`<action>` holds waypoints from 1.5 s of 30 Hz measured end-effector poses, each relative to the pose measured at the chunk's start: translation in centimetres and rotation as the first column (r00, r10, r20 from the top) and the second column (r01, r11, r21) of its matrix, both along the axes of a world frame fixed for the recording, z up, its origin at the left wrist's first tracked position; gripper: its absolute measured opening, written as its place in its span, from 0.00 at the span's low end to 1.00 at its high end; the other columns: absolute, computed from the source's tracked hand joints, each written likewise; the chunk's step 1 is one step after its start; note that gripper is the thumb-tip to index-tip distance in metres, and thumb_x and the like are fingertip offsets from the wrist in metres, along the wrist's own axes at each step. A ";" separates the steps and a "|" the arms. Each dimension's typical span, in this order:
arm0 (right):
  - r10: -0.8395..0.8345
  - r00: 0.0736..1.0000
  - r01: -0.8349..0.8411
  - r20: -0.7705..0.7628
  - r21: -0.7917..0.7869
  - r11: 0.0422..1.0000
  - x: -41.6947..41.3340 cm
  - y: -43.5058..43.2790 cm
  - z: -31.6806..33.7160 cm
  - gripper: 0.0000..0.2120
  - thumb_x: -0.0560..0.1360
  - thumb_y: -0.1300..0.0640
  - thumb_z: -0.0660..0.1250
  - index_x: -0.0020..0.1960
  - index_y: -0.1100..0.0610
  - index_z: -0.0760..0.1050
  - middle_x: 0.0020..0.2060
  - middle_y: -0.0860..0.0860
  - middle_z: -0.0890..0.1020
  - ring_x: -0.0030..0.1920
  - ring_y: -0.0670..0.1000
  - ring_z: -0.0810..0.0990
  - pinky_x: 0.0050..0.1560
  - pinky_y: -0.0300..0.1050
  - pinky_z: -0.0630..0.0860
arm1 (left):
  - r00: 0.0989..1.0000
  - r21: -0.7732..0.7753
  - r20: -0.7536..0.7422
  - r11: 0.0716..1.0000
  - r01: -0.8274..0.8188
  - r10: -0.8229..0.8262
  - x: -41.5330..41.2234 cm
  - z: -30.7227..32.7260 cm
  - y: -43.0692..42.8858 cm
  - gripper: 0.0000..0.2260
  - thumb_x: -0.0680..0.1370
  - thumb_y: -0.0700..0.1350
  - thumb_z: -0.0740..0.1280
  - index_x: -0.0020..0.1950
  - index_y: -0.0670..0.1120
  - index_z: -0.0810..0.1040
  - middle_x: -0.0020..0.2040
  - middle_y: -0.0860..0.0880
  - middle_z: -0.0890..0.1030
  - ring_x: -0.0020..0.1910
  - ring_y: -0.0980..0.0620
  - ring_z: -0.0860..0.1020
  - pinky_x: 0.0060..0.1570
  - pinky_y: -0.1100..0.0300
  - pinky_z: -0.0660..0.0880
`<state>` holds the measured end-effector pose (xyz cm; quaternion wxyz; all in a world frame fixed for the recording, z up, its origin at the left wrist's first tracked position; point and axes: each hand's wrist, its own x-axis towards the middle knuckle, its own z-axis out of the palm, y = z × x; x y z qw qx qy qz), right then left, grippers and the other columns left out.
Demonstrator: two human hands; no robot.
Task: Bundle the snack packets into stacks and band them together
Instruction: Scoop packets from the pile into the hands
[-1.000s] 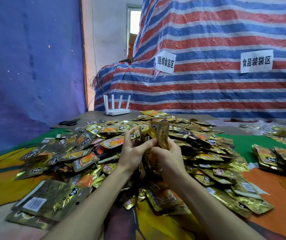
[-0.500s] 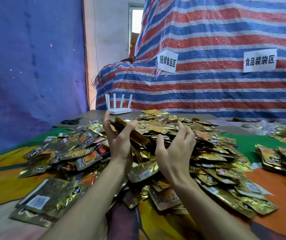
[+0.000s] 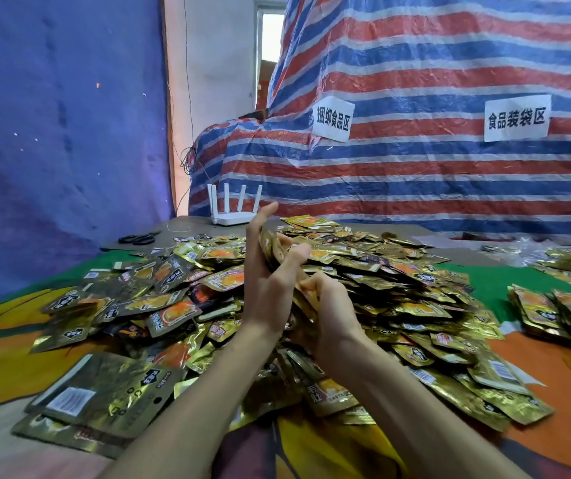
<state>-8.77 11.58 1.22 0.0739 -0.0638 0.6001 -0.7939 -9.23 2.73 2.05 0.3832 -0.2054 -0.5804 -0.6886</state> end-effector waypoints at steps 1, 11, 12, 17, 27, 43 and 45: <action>-0.034 0.999 0.035 0.023 -0.043 0.998 -0.1 0.2 0.1 0.06 0.73 0.59 0.59 0.42 0.58 0.74 0.30 0.52 0.78 0.27 0.50 0.77 0.28 0.40 0.71 | 0.998 -0.012 0.058 1.000 -0.011 0.012 -0.1 -0.1 0.1 0.29 0.71 0.48 0.71 0.71 0.59 0.69 0.53 0.49 0.80 0.51 0.53 0.80 0.53 0.58 0.77; 0.023 0.986 0.013 0.164 -0.213 0.977 -0.4 1.1 0.0 0.16 0.80 0.54 0.59 0.55 0.62 0.80 0.40 0.56 0.82 0.40 0.55 0.81 0.44 0.49 0.77 | 0.984 0.121 0.146 0.985 -0.119 0.101 -0.1 -0.7 0.6 0.41 0.67 0.33 0.74 0.71 0.58 0.59 0.50 0.44 0.79 0.41 0.58 0.80 0.39 0.66 0.77; 0.084 0.981 -0.049 0.174 -0.199 0.979 -0.3 1.0 0.1 0.18 0.81 0.50 0.59 0.56 0.61 0.81 0.41 0.56 0.83 0.41 0.55 0.82 0.44 0.49 0.78 | 0.989 0.069 0.057 0.988 -0.138 0.134 0.1 -0.6 0.7 0.44 0.68 0.29 0.73 0.73 0.58 0.57 0.51 0.42 0.77 0.43 0.56 0.81 0.42 0.65 0.78; 0.209 0.961 -0.161 0.183 -0.246 0.956 0.0 0.9 0.4 0.22 0.81 0.44 0.62 0.53 0.60 0.87 0.50 0.55 0.87 0.48 0.54 0.87 0.45 0.50 0.84 | 0.968 -0.139 -0.199 0.974 -0.179 0.149 1.1 -0.1 1.0 0.45 0.68 0.42 0.77 0.76 0.64 0.55 0.69 0.44 0.68 0.62 0.48 0.75 0.57 0.65 0.75; 0.301 0.943 -0.258 0.140 -0.259 0.931 0.7 0.8 0.7 0.15 0.80 0.47 0.63 0.51 0.54 0.86 0.49 0.53 0.85 0.48 0.52 0.85 0.48 0.47 0.79 | 0.981 -0.156 -0.126 0.973 -0.168 0.149 1.7 0.3 1.2 0.19 0.71 0.46 0.77 0.60 0.57 0.81 0.65 0.47 0.72 0.62 0.63 0.74 0.56 0.71 0.73; 0.097 0.995 -0.097 0.024 0.019 0.995 1.2 1.4 1.1 0.14 0.82 0.53 0.62 0.62 0.57 0.80 0.53 0.56 0.86 0.53 0.55 0.85 0.61 0.56 0.80 | 0.996 -0.083 0.036 0.993 0.085 -0.082 1.4 0.2 1.0 0.38 0.69 0.34 0.64 0.72 0.65 0.66 0.50 0.40 0.75 0.48 0.40 0.76 0.51 0.46 0.79; 0.009 0.992 0.030 -0.124 0.302 0.953 1.6 3.0 1.8 0.14 0.78 0.52 0.63 0.60 0.56 0.80 0.50 0.54 0.86 0.51 0.53 0.84 0.60 0.54 0.80 | 0.997 -0.146 0.005 0.986 0.078 -0.078 1.9 0.3 1.7 0.37 0.69 0.33 0.62 0.73 0.64 0.66 0.49 0.45 0.76 0.47 0.40 0.77 0.49 0.53 0.80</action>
